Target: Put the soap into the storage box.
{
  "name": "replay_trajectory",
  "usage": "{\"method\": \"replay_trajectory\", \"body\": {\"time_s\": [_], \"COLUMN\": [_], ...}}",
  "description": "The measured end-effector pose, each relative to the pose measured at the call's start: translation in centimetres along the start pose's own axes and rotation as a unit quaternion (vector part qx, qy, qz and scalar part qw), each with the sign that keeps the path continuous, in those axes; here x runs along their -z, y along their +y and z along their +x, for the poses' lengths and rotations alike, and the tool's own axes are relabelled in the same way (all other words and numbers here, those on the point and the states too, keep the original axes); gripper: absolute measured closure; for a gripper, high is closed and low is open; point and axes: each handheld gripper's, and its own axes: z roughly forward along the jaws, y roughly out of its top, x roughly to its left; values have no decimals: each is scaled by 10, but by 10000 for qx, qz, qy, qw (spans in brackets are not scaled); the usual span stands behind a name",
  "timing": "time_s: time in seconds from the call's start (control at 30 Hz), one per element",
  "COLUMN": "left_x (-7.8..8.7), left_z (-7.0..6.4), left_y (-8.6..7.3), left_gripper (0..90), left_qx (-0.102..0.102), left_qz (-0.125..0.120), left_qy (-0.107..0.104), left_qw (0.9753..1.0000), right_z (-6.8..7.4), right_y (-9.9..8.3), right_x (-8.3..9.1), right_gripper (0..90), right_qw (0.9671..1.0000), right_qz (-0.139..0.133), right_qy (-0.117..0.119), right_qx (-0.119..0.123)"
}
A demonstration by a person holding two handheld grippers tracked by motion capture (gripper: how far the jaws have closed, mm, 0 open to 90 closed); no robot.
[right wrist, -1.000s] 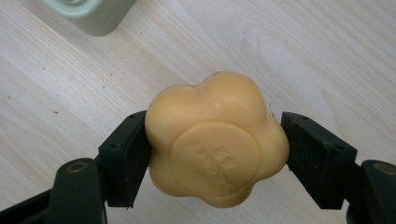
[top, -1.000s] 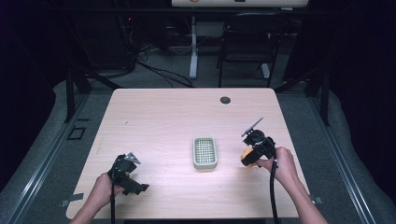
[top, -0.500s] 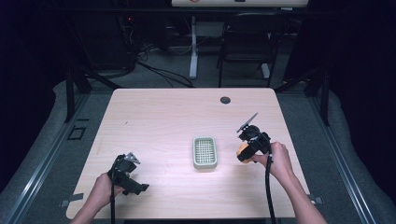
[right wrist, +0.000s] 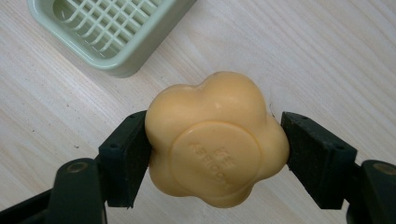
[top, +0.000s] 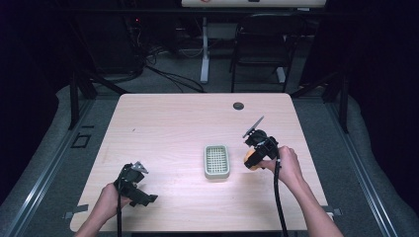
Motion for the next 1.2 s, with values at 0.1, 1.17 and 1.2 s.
{"method": "replay_trajectory", "body": {"time_s": [0.1,1.17,1.2], "left_x": [-1,-1,-2], "left_z": [0,0,0], "left_y": [0,0,0], "left_gripper": [0,0,0], "left_qx": [-3,-22,-18], "left_qz": [-2,18,18], "left_qy": [13,5,-2], "left_qw": [10000,10000,10000], "right_z": [1,13,14], "right_y": [4,37,38], "right_x": [1,-3,-3], "right_gripper": [267,267,267], "right_qw": [10000,9996,9996], "right_qz": [12,73,62], "right_qy": [19,97,55], "right_qx": [40,257,278]}}
